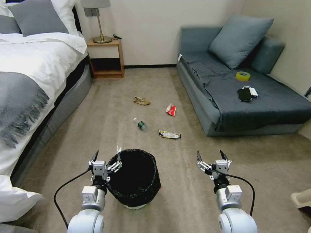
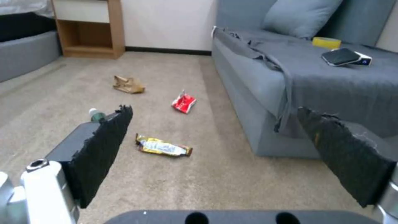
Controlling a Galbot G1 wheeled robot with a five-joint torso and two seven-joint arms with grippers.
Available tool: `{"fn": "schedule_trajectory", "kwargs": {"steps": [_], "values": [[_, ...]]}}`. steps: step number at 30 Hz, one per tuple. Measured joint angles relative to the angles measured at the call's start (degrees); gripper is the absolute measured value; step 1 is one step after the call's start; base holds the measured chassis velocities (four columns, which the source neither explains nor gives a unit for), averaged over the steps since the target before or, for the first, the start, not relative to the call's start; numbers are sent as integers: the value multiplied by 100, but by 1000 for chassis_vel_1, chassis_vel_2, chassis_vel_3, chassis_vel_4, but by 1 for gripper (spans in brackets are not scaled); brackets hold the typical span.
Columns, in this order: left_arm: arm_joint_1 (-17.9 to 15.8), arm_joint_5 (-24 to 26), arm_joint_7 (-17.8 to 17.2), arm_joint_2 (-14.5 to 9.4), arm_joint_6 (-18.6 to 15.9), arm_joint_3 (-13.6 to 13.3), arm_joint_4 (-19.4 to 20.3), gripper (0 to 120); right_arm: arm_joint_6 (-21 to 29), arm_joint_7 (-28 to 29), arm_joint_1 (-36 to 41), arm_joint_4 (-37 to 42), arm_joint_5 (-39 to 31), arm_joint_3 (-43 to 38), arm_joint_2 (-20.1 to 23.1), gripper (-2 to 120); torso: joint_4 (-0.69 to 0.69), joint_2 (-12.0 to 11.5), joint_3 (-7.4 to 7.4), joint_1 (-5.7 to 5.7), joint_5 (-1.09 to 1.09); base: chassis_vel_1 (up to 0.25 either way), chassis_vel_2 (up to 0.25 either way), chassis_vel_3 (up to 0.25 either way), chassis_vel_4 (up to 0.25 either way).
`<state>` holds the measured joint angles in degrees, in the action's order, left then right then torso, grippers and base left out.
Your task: Pick up the trash bin, then pick up the garbage on the floor and place it into the trash bin.
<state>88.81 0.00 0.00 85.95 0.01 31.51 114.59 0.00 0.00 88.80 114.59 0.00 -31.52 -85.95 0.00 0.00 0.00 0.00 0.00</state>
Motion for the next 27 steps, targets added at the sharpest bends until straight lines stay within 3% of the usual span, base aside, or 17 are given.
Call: {"fn": "schedule_trajectory", "kwargs": {"steps": [7,9,11,12,15,19,20,24,25,27], "values": [[-3,31,-55,-5,-17,-8,37,100,-23,-4,20,15,36,-25,-17,100,-1,0,0,0,0,0,0,0,0],[-58,232,-478,-69,-194,-96,396,100,-208,-66,146,194,290,-205,-144,100,-2,0,0,0,-1,0,0,0,0],[-83,305,-638,-95,-254,-128,537,100,-295,-98,211,278,412,-291,-207,100,0,0,0,0,0,0,0,0,0],[-131,464,-932,-146,-365,-195,801,100,-544,-186,389,516,751,-534,-382,100,1,0,1,0,3,0,0,0,0],[-141,710,-1063,-229,-522,-230,1058,100,-796,-271,565,760,1089,-779,-555,100,3,0,1,0,-5,0,0,0,0],[-101,932,-1297,-444,-1196,-216,1447,100,-909,-321,641,865,1247,-882,-618,100,0,0,1,0,0,0,0,0,0],[-101,932,-1297,-444,-1196,-216,1447,100,-909,-321,641,865,1247,-882,-618,100,0,0,1,0,0,0,0,0,0],[-97,1384,-1443,-706,-1901,-156,1459,100,-908,-326,648,881,1240,-882,-618,100,0,0,1,0,0,0,0,0,0],[-97,1384,-1443,-706,-1901,-156,1459,100,-908,-326,648,881,1240,-882,-618,100,0,0,1,0,0,0,0,0,0],[-98,1617,-1476,-849,-2217,-143,1392,100,-789,-329,672,948,1080,-856,-618,100,0,0,1,0,-1,0,0,0,0]]}}
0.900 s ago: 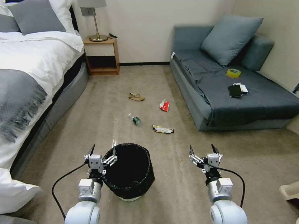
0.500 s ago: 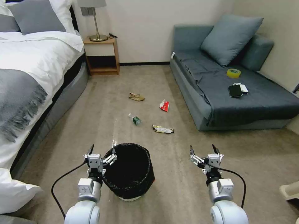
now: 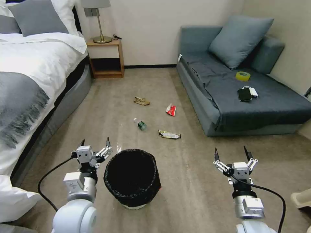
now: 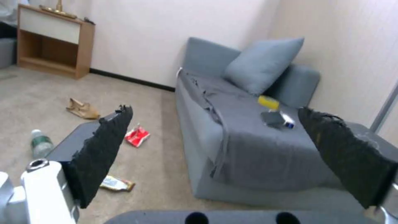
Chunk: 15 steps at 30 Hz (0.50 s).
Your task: Pick up the trash bin, then pick up the garbage on the floor and place it into the trash bin.
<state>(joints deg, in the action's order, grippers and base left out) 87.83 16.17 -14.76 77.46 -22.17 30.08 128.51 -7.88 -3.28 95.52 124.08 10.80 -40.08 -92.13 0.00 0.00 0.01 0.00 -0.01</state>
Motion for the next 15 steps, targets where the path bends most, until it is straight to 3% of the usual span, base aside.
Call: {"fn": "schedule_trajectory", "kwargs": {"steps": [1,3,4,5,8,15], "values": [[-2,130,5,-76,-179,3,-27,100,162,-2,19,69,-206,60,0,100,0,0,0,0,1,0,0,0,0],[-2,130,5,-76,-179,3,-27,100,162,-2,19,69,-206,60,0,100,0,0,0,0,1,0,0,0,0],[-43,614,-45,-241,-658,-18,-94,100,592,-7,69,252,-746,208,0,100,0,0,0,0,0,0,0,0,0],[-79,814,-116,-303,-865,-37,-135,100,815,-9,94,345,-1026,286,0,100,0,0,0,0,1,0,0,0,0],[-144,1066,-206,-391,-1140,-74,-276,100,1053,1,238,475,-1317,548,0,100,-1,0,-1,0,1,0,0,0,0],[-261,1415,-397,-430,-1299,-148,-711,100,1024,21,424,507,-1316,722,-16,100,0,0,-1,0,1,0,0,0,0]]}}
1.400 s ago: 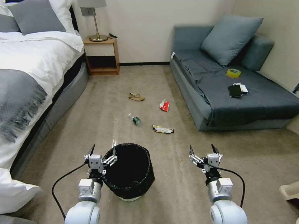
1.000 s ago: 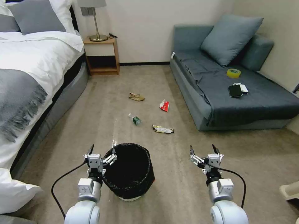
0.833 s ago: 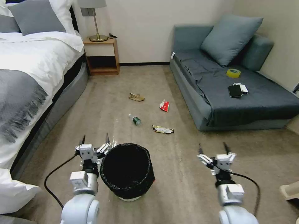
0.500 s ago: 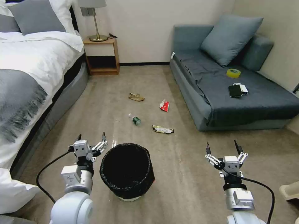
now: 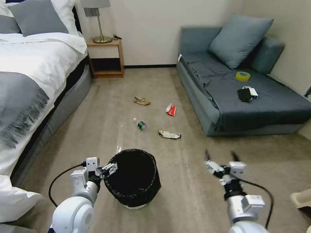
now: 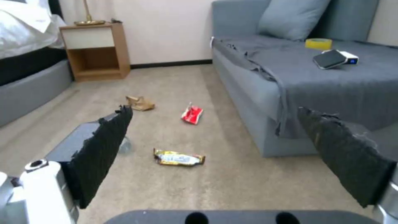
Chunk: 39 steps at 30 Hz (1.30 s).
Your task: Pick up the trash bin, then pick up the garbage on the floor and place it into the trash bin.
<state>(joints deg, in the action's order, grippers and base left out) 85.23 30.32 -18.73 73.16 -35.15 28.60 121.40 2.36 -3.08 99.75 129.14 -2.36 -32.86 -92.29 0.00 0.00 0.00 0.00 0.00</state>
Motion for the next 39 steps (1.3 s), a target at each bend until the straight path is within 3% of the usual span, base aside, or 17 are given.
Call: {"fn": "schedule_trajectory", "kwargs": {"steps": [5,11,16,20,27,29,30,36,39], "values": [[-120,221,-36,7,-28,-60,-336,99,-144,-4,55,-12,45,31,4,100,0,0,0,0,-1,0,0,0,0],[-206,544,-55,42,-100,-104,-499,84,-203,-3,50,-66,51,49,8,100,0,0,0,0,0,0,0,0,0],[-258,624,-50,66,-115,-119,-623,67,-226,3,42,-93,51,48,9,100,0,0,0,0,0,0,0,0,0],[-304,679,-4,108,-116,-131,-725,45,-261,32,26,-131,45,9,11,100,0,0,0,0,0,0,0,0,0],[-314,707,47,104,-107,-130,-758,27,-262,81,-2,-156,26,1,13,100,0,0,0,0,1,0,0,0,0],[-307,745,87,83,-83,-111,-756,7,-262,95,-48,-195,20,9,14,100,0,0,0,0,1,0,0,0,0],[-300,761,118,80,-66,-105,-747,4,-260,98,-61,-207,18,16,15,100,0,0,0,0,1,0,0,0,0],[-240,619,328,80,110,-72,-660,4,-255,103,-80,-230,16,44,15,100,1,0,0,0,-1,0,0,0,0],[-139,505,497,110,358,-8,-538,4,-329,76,-90,-257,9,47,15,100,0,0,0,0,0,0,0,0,0]]}}
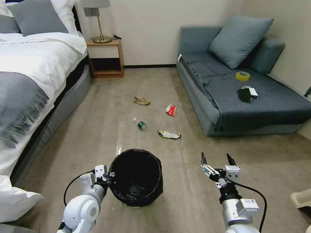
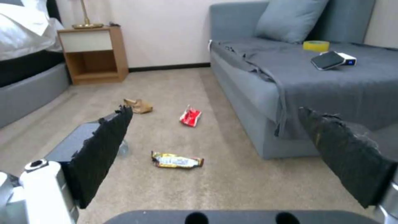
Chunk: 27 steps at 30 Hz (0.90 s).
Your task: Pick up the trash bin, then pick up the garbage on the floor and place it into the trash bin.
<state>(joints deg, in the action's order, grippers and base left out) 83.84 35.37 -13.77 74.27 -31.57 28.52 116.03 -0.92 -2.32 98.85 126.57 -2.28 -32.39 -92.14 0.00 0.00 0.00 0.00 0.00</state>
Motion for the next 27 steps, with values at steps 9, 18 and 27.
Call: {"fn": "schedule_trajectory", "kwargs": {"steps": [9,18,27], "values": [[273,-93,128,168,221,199,447,4,-213,-302,-21,42,96,-31,0,100,1,0,0,0,0,0,0,0,0],[483,-116,87,449,232,422,860,4,-472,-737,43,139,90,-94,4,100,0,0,0,0,1,0,0,0,0],[445,-160,-49,532,235,573,939,4,-459,-835,41,172,19,-87,159,100,0,0,0,0,1,0,0,0,0]]}}
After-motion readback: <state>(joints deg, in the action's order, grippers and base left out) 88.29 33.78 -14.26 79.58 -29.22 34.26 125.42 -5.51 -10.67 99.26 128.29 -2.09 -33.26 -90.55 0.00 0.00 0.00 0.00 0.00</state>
